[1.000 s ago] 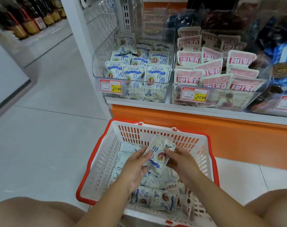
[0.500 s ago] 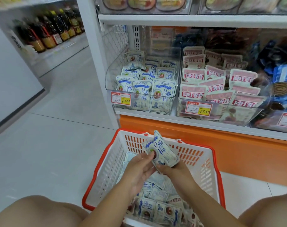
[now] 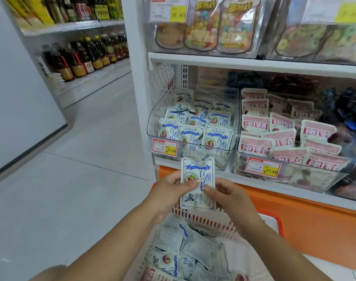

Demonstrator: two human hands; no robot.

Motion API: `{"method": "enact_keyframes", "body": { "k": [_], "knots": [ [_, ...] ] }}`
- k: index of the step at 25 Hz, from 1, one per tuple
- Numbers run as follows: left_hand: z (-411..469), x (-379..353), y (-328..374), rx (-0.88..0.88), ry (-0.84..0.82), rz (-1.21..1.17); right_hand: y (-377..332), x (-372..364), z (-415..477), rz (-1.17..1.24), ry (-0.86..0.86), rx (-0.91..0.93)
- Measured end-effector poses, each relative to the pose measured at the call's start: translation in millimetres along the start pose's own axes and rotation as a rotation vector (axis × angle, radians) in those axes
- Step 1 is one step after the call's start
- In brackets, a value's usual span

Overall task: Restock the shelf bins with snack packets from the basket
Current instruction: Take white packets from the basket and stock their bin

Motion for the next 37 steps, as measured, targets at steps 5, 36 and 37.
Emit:
{"method": "enact_keyframes", "body": {
  "k": [5,36,37],
  "knots": [
    [29.1,18.5,74.5,-0.345,0.199,0.201,-85.0,4.0,52.4,-0.218,0.203,0.208],
    [91.6,90.5,86.4,-0.524,0.425,0.639,-133.9,-12.1,308.5,-0.464,0.272,0.032],
    [91.5,90.6,86.0,-0.523,0.425,0.627,-129.6,-10.9,308.1,-0.478,0.286,0.044]
  ]
}}
Point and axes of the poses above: each hand's wrist, its own z-axis towards the middle knuckle, its own x-axis out of the back of the hand, y = z × x, the point moved 1 cm from there along z, towards the middle knuckle, and after that the axes turned 8 degrees about -z, right-handed, at the moved point
